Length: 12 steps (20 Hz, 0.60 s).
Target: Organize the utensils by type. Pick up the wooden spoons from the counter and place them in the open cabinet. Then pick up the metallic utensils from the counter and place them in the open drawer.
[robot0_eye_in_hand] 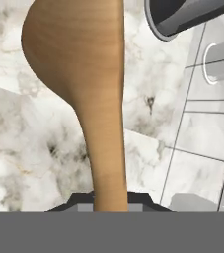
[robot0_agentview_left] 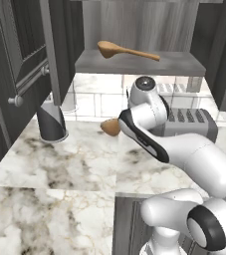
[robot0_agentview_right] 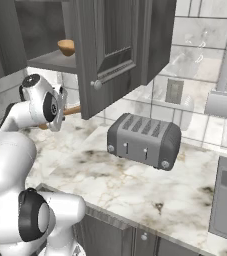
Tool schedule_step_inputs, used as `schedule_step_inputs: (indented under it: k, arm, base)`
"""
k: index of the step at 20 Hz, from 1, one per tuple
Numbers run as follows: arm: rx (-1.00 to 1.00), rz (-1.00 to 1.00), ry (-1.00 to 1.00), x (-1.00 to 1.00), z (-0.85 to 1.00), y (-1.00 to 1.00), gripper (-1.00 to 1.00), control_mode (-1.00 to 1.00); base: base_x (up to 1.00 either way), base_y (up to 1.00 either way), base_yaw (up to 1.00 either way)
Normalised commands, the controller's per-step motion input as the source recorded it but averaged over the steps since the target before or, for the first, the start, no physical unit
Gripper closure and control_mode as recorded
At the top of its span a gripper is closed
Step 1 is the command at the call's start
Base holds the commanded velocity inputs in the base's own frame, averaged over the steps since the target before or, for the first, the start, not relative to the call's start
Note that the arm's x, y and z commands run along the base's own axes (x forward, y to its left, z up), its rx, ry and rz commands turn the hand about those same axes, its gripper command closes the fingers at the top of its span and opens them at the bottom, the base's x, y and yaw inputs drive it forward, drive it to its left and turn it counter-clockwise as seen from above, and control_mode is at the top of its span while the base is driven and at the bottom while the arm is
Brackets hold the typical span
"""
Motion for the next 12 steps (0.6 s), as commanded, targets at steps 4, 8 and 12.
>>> schedule_step_inputs:
  k: [4, 8, 12]
  arm:
    - [0.00, 0.00, -0.18, 0.22, 0.67, 0.04, 1.00, -1.00]
    - [0.00, -0.02, -0.37, 0.44, 0.53, 0.03, 1.00, -1.00]
    - [0.00, -0.06, -0.40, 0.54, 0.56, 0.14, 1.00, -1.00]
  base:
    - [0.00, 0.00, 0.00]
    - [0.00, 0.00, 0.00]
    - [0.00, 0.00, 0.00]
